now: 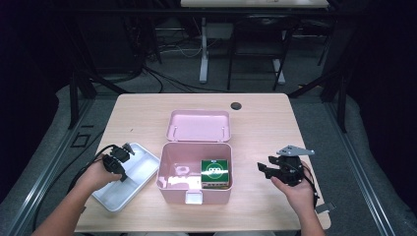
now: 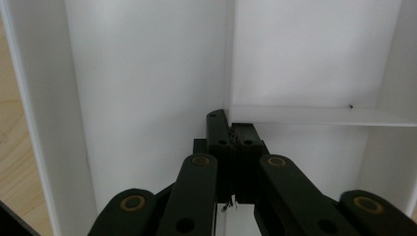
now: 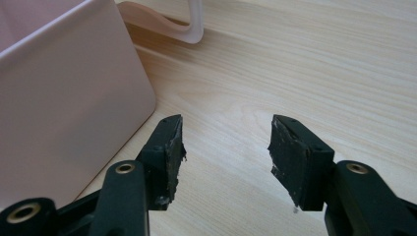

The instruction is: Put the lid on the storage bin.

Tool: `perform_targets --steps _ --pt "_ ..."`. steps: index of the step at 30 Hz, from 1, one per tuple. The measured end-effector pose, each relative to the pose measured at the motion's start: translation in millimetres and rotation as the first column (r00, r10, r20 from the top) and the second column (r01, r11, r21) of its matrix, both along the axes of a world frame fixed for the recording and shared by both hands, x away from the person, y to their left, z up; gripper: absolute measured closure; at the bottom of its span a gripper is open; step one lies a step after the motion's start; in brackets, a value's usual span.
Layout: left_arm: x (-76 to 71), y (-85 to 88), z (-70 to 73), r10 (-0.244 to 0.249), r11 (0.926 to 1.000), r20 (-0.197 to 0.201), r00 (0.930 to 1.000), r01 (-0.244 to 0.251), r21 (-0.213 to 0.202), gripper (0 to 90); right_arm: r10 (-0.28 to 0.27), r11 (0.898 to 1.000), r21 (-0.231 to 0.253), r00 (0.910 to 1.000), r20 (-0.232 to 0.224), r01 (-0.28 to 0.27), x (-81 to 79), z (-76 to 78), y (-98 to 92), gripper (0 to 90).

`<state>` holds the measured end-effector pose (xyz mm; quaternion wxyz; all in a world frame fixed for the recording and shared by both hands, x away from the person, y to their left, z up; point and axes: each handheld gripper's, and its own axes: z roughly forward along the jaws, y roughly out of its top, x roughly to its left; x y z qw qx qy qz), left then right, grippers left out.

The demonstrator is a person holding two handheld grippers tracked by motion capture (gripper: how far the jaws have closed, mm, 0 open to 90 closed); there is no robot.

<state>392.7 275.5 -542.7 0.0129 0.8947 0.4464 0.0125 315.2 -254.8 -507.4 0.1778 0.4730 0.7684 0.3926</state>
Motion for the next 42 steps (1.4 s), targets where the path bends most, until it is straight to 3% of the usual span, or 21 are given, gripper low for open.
perform_targets --steps 4,9,12,22,33,39,42 --pt "0.3 3.0 2.3 0.007 1.0 -0.007 0.9999 -0.007 0.001 89.2 0.001 1.0 0.012 1.0 0.008 -0.001 0.1 0.5 0.8 46.0" --pt "-0.5 6.7 12.9 0.002 0.9999 0.013 0.9999 -0.002 -0.011 89.2 0.0 1.0 0.011 1.0 0.008 0.0 0.0 1.9 0.5 46.0" --pt "-1.6 9.0 25.0 0.0 0.9994 0.032 0.9995 0.001 -0.034 89.2 0.0 1.0 0.012 1.0 0.009 0.0 0.1 2.4 0.6 45.9" --pt "-6.1 11.6 73.0 -0.051 0.9971 0.099 0.9938 0.056 -0.051 89.2 0.0 0.999 0.039 0.9999 0.016 0.0 -0.6 4.3 -0.9 45.9" --pt "-13.2 11.7 117.8 -0.1 0.9919 0.168 0.9808 0.111 -0.061 89.2 0.002 1.0 0.03 1.0 0.007 -0.002 -0.9 3.9 0.4 45.8" --pt "-18.4 9.6 138.6 -0.113 0.9914 0.169 0.9792 0.122 -0.047 89.2 0.0 1.0 0.026 1.0 0.003 0.0 -1.8 4.6 -0.1 45.4" --pt "-20.5 6.7 147.8 -0.15 0.9867 0.166 0.9748 0.158 -0.038 89.2 0.0 1.0 0.029 1.0 0.003 0.0 -1.7 4.3 0.2 45.3"
